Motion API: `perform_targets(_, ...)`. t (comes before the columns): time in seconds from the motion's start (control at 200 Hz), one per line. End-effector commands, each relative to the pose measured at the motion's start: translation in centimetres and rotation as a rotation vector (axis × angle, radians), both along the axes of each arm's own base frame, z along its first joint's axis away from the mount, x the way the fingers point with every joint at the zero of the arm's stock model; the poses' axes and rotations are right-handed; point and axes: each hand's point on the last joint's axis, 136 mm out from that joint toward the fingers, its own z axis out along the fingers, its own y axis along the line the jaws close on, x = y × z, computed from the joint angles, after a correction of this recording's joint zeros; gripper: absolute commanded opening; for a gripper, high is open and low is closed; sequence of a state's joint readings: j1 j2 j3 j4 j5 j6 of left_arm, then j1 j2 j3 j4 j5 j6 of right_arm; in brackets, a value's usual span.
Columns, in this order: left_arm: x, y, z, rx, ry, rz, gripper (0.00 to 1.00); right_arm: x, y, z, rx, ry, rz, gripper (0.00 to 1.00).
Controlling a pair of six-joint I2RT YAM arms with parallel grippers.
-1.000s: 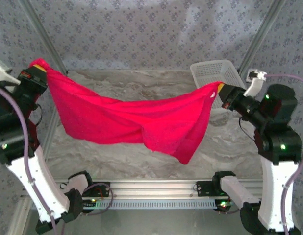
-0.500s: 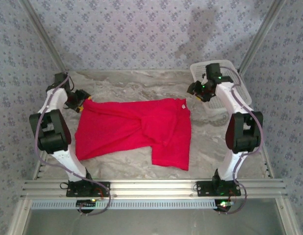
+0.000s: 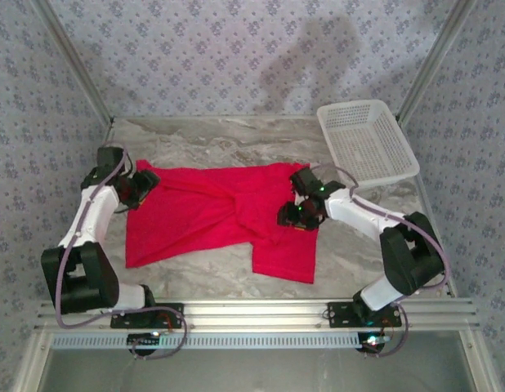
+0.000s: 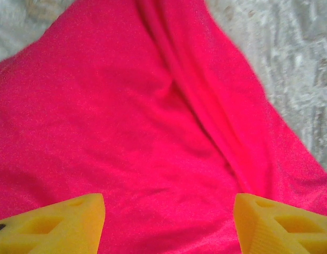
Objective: Fold the inside-out t-shirt
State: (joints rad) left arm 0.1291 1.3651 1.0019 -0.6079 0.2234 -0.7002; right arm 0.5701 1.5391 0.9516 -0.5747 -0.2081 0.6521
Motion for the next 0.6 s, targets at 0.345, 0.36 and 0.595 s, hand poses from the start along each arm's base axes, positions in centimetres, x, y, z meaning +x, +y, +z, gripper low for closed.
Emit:
perform_targets(0.345, -0.8, -0.5, -0.8, -0.019, -0.017, -0.025, 0.63, -0.2, 4.1, -2.8, -0.022, 0.013, -0.024, 0.50)
perform_targets(0.36, -0.8, -0.6, -0.8, -0.018, -0.017, -0.026, 0.63, -0.2, 4.1, -2.8, -0.023, 0.014, -0.025, 0.49)
perform_targets(0.595, -0.8, -0.4, -0.1, -0.003, -0.025, -0.030, 0.63, 0.2, 4.2, -1.2, -0.023, -0.008, -0.021, 0.05)
